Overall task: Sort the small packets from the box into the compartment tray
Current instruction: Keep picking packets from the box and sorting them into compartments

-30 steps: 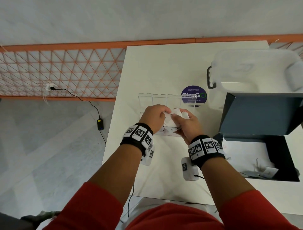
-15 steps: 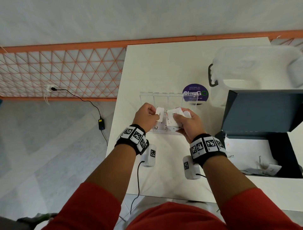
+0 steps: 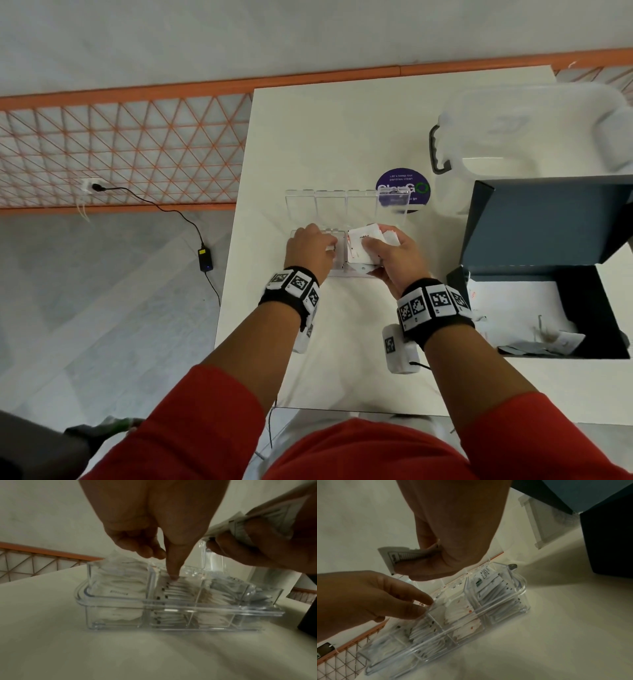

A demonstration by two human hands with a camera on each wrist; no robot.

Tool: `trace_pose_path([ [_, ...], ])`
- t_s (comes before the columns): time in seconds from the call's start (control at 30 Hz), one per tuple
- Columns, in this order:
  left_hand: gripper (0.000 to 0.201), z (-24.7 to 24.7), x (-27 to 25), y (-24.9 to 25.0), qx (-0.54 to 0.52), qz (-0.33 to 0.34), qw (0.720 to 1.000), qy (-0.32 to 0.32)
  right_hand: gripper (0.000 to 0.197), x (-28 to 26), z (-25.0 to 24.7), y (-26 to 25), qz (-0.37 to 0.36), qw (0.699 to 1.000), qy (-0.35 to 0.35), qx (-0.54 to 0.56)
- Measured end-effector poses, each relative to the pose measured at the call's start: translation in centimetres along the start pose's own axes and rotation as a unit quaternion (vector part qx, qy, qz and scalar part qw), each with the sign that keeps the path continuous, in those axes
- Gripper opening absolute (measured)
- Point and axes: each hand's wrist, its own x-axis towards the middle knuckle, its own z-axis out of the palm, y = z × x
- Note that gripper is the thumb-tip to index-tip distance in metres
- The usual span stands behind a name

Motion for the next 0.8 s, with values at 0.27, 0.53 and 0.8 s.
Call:
trace_pose_path([
  [0.27,0.025,0.3,0.4,-0.4,0.058,0.008,0.998,0.000,0.024,0.4,0.0,0.0,0.002,1.000,-0.007,0.001],
  [0.53,0.009,-2.6,0.0,-0.2,-0.283,-0.011,0.950,0.131,0.024,0.7,0.2,0.4,-0.001,0.999,-0.041,-0.032],
  [0.8,0.020,-4.3,0.3,0.3,-0.330,-0.026,0.942,-0.051,0.024,0.4,0.2,0.2,-0.006,0.996,-0.075,-0.055],
])
